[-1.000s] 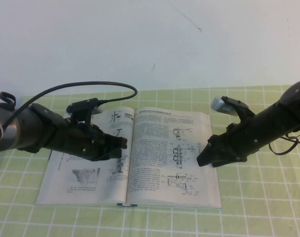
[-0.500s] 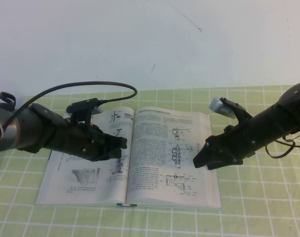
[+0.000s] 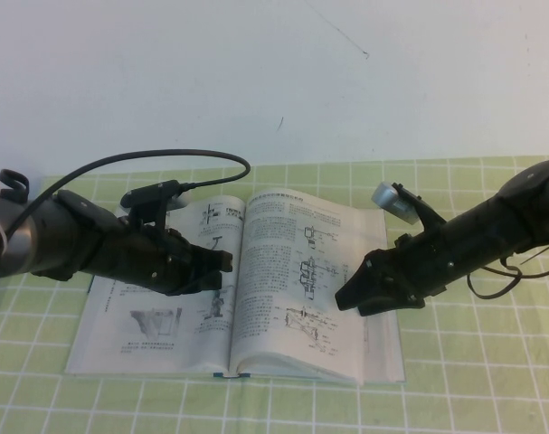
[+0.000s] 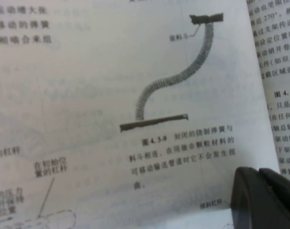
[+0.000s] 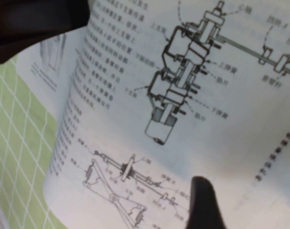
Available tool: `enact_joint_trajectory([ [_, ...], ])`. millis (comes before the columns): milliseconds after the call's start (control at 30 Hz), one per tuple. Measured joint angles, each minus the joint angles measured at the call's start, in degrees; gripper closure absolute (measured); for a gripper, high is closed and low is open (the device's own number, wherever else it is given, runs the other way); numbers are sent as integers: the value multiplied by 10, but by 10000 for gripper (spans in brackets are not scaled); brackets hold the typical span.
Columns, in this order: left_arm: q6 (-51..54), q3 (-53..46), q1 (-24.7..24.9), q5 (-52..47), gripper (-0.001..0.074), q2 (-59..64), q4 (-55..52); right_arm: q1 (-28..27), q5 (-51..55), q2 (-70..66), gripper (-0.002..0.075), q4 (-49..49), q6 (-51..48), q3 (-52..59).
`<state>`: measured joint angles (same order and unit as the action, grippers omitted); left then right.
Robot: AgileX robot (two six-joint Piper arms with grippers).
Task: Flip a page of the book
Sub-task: Open the closed book
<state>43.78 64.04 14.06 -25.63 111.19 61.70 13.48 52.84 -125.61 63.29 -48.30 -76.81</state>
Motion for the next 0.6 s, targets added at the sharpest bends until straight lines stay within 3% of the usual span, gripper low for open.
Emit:
enact_joint_trajectory([
  [333, 0, 0, 0, 0, 737, 0, 0, 0, 12, -4, 314, 14, -16, -2],
  [600, 0, 0, 0, -2, 737, 1, 7, 5, 38, -6, 314, 83, -69, -2],
])
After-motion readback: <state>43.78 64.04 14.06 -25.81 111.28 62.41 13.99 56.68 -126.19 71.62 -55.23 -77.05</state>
